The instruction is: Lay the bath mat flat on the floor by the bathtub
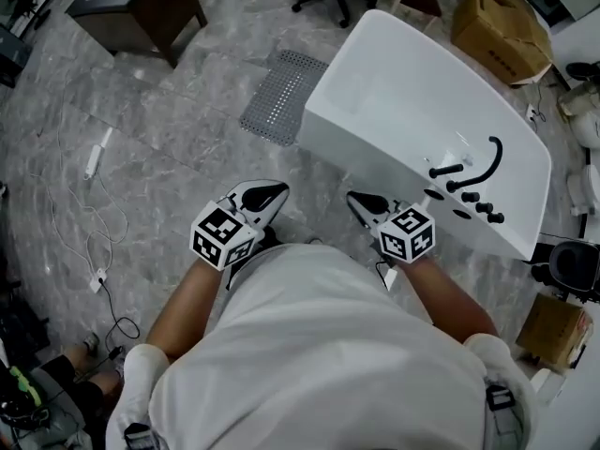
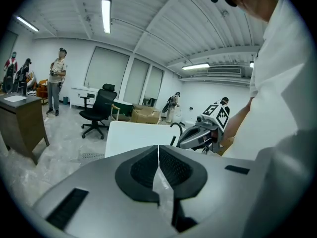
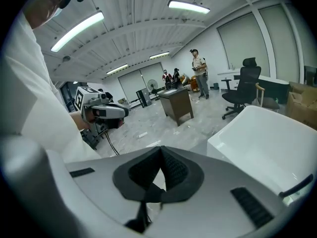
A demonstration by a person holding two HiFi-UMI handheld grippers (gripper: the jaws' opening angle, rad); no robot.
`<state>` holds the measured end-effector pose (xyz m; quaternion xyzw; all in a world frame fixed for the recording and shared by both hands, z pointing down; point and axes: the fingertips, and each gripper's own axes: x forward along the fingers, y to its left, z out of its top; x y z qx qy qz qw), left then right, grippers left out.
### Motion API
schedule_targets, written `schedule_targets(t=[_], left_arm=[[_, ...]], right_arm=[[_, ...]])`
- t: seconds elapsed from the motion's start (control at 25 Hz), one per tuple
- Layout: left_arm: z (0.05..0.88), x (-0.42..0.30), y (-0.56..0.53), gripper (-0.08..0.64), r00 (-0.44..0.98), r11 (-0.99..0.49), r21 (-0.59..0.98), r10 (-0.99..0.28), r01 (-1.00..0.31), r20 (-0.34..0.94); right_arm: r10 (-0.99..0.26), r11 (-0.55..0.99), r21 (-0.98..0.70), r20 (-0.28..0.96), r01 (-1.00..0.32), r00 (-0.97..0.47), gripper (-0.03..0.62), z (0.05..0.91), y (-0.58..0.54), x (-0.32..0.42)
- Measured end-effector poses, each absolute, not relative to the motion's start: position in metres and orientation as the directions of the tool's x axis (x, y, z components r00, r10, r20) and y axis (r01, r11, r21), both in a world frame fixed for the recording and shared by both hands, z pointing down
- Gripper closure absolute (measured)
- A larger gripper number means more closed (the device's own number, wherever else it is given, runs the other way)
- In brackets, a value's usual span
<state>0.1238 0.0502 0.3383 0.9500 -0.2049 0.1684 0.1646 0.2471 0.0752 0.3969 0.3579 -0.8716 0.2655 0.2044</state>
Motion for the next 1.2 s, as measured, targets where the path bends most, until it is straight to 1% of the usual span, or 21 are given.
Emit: schedule_targets(t=[0.16,0.36,0.76,1.2], left_arm=[[0.344,0.142,0.085,0.54,0.856,-0.856,0.264,-0.32,-0.445,0.405],[0.351,0.153,0.109,0.54,0.854,-0.839,0.296,-0.321,-0.457,0.409],[0.335,0.178,0.136,0.54,0.859,-0.86,0.262,-0.316,-0.439,0.402],[0.335,0.185,0.15,0.54,0.858,-0.864,0.246,-0.321,-0.439,0.401]], right_arm=[[-0.515,0.615,-0.32,0.529,-0.72,-0.675,0.583,0.393,0.106,0.264],[-0.548,0.6,-0.334,0.49,-0.727,-0.678,0.583,0.39,0.127,0.279],[-0.575,0.627,-0.323,0.421,-0.708,-0.702,0.583,0.369,0.147,0.283],[-0.591,0.639,-0.31,0.388,-0.704,-0.707,0.583,0.36,0.158,0.286]])
